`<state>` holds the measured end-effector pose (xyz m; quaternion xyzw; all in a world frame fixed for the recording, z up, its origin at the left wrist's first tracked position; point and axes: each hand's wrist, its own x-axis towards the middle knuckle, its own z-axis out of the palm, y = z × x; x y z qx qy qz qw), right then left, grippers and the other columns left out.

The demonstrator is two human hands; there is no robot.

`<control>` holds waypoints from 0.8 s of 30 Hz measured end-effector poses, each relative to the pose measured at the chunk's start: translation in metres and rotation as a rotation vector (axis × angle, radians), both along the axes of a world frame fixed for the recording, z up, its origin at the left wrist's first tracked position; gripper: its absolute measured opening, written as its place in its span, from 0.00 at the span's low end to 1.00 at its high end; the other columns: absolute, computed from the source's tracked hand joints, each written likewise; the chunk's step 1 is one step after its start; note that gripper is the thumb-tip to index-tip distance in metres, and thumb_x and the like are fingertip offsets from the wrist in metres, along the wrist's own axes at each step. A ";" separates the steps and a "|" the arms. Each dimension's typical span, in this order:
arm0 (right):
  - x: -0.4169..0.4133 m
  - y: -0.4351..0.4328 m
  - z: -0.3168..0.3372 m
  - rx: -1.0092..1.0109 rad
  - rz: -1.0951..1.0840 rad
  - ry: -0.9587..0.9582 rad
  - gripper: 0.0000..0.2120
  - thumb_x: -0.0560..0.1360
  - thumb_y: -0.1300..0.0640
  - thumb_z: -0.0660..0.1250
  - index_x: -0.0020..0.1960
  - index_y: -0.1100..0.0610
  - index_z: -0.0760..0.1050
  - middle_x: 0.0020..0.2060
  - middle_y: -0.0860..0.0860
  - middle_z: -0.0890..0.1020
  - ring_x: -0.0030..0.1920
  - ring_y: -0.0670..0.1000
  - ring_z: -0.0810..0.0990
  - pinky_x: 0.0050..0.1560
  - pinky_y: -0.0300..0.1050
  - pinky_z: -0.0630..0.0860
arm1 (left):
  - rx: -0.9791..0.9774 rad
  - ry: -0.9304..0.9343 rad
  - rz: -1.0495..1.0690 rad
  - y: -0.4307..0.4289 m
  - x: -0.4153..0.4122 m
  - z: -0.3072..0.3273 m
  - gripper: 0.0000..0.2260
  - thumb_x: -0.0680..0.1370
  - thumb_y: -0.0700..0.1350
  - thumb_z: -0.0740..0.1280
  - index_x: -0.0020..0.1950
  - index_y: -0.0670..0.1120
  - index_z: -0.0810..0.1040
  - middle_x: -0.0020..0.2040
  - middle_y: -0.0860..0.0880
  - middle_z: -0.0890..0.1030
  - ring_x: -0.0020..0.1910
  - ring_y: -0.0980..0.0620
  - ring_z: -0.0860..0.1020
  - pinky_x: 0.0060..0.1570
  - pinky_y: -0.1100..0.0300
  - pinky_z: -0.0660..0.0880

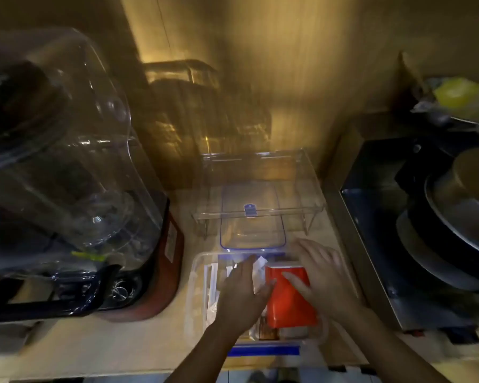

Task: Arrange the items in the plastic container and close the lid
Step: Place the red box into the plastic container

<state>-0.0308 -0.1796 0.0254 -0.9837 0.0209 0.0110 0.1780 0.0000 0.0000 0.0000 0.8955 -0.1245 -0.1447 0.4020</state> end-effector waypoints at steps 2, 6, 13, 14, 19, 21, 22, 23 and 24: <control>-0.001 -0.001 -0.009 -0.029 0.046 0.012 0.31 0.73 0.36 0.51 0.71 0.50 0.63 0.70 0.47 0.69 0.70 0.46 0.65 0.69 0.47 0.56 | -0.104 0.138 -0.010 -0.005 -0.001 -0.004 0.30 0.71 0.64 0.64 0.70 0.56 0.63 0.69 0.54 0.71 0.68 0.52 0.69 0.64 0.55 0.69; -0.008 -0.001 -0.028 -0.031 0.104 0.048 0.29 0.75 0.40 0.57 0.73 0.48 0.59 0.71 0.46 0.67 0.71 0.46 0.64 0.69 0.45 0.55 | -0.299 0.356 0.026 -0.014 -0.007 -0.013 0.19 0.71 0.59 0.70 0.57 0.65 0.65 0.55 0.62 0.73 0.58 0.55 0.75 0.51 0.64 0.74; -0.007 -0.001 -0.028 0.084 0.074 -0.008 0.21 0.73 0.45 0.64 0.64 0.48 0.70 0.64 0.46 0.75 0.65 0.47 0.69 0.61 0.40 0.55 | -0.455 0.448 0.020 -0.020 -0.006 -0.008 0.19 0.71 0.50 0.72 0.54 0.62 0.65 0.53 0.63 0.71 0.50 0.62 0.73 0.40 0.70 0.72; -0.007 -0.001 -0.026 0.122 0.069 -0.001 0.18 0.72 0.45 0.65 0.61 0.48 0.71 0.61 0.46 0.76 0.63 0.46 0.70 0.60 0.39 0.55 | -0.478 0.465 0.035 -0.019 -0.005 -0.008 0.19 0.72 0.47 0.72 0.55 0.61 0.66 0.54 0.61 0.71 0.50 0.61 0.74 0.39 0.70 0.73; -0.002 -0.005 -0.021 0.223 0.096 0.051 0.16 0.68 0.45 0.69 0.53 0.48 0.72 0.52 0.40 0.71 0.56 0.42 0.66 0.54 0.38 0.57 | -0.520 0.458 0.076 -0.013 -0.002 -0.011 0.22 0.69 0.34 0.73 0.55 0.55 0.72 0.56 0.51 0.77 0.56 0.52 0.76 0.44 0.67 0.75; 0.001 -0.008 -0.018 0.281 0.107 0.129 0.23 0.66 0.43 0.70 0.59 0.45 0.69 0.55 0.37 0.66 0.58 0.39 0.62 0.58 0.40 0.57 | -0.517 0.438 0.057 -0.009 -0.003 -0.009 0.22 0.67 0.35 0.74 0.54 0.54 0.72 0.55 0.52 0.77 0.57 0.52 0.75 0.46 0.66 0.75; 0.002 -0.010 -0.016 0.322 0.118 0.184 0.28 0.65 0.42 0.70 0.63 0.43 0.67 0.58 0.36 0.65 0.60 0.38 0.60 0.62 0.41 0.58 | -0.511 0.424 0.046 -0.007 -0.004 -0.008 0.23 0.66 0.37 0.75 0.55 0.54 0.72 0.56 0.53 0.77 0.57 0.53 0.75 0.47 0.66 0.75; 0.003 -0.013 -0.014 0.368 0.129 0.244 0.32 0.65 0.41 0.70 0.66 0.41 0.64 0.61 0.35 0.64 0.62 0.39 0.60 0.64 0.42 0.59 | -0.504 0.410 0.033 -0.006 -0.005 -0.007 0.23 0.65 0.41 0.75 0.56 0.53 0.71 0.56 0.53 0.76 0.57 0.54 0.75 0.47 0.66 0.75; 0.004 -0.016 -0.010 0.413 0.142 0.301 0.34 0.65 0.41 0.71 0.68 0.40 0.62 0.63 0.36 0.64 0.64 0.40 0.62 0.65 0.44 0.62 | -0.492 0.399 0.023 -0.004 -0.006 -0.006 0.24 0.64 0.43 0.75 0.57 0.53 0.71 0.57 0.53 0.76 0.57 0.54 0.75 0.46 0.66 0.76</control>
